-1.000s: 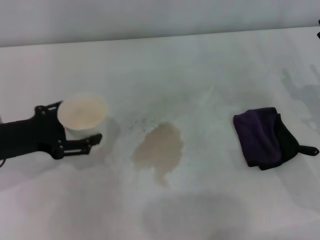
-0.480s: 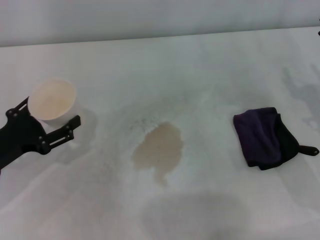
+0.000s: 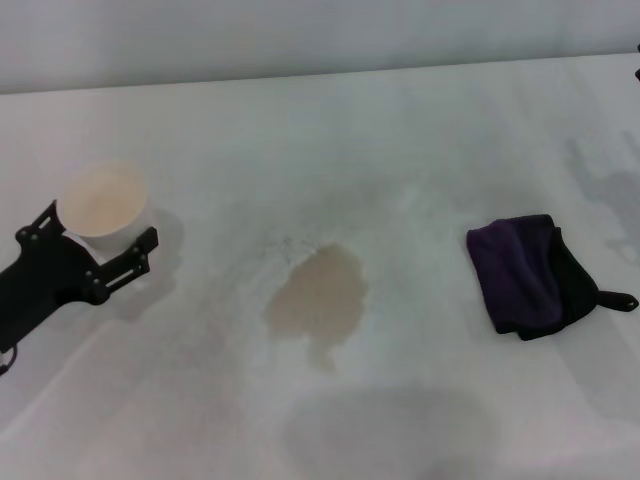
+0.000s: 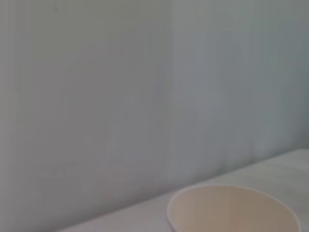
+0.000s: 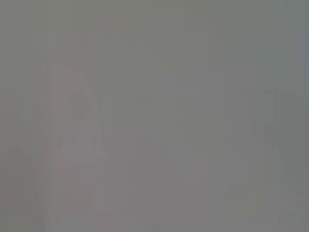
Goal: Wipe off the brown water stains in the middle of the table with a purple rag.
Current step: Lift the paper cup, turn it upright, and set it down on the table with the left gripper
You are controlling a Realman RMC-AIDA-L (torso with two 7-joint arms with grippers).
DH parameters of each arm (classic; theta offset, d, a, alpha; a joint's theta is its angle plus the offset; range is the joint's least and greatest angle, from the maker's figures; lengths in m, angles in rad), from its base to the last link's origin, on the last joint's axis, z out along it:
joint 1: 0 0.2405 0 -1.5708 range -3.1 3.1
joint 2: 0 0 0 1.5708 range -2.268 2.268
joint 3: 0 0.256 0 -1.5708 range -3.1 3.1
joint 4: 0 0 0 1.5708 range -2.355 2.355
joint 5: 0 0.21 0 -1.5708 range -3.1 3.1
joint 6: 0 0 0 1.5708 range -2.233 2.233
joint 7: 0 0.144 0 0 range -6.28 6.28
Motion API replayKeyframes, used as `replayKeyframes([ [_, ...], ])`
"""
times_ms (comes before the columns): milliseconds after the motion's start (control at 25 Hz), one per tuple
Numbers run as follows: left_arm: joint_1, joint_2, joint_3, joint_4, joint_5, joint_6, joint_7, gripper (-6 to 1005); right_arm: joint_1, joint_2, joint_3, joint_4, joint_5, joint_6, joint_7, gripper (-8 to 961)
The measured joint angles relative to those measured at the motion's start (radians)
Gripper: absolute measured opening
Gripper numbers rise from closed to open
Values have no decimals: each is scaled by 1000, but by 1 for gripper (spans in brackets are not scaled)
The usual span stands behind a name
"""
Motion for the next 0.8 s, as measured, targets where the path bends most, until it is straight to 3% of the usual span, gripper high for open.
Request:
replayKeyframes([
  [800,-43,-3,7,-96,4,-67,-31,876,3,2,-6,1,0,-33,5,868],
])
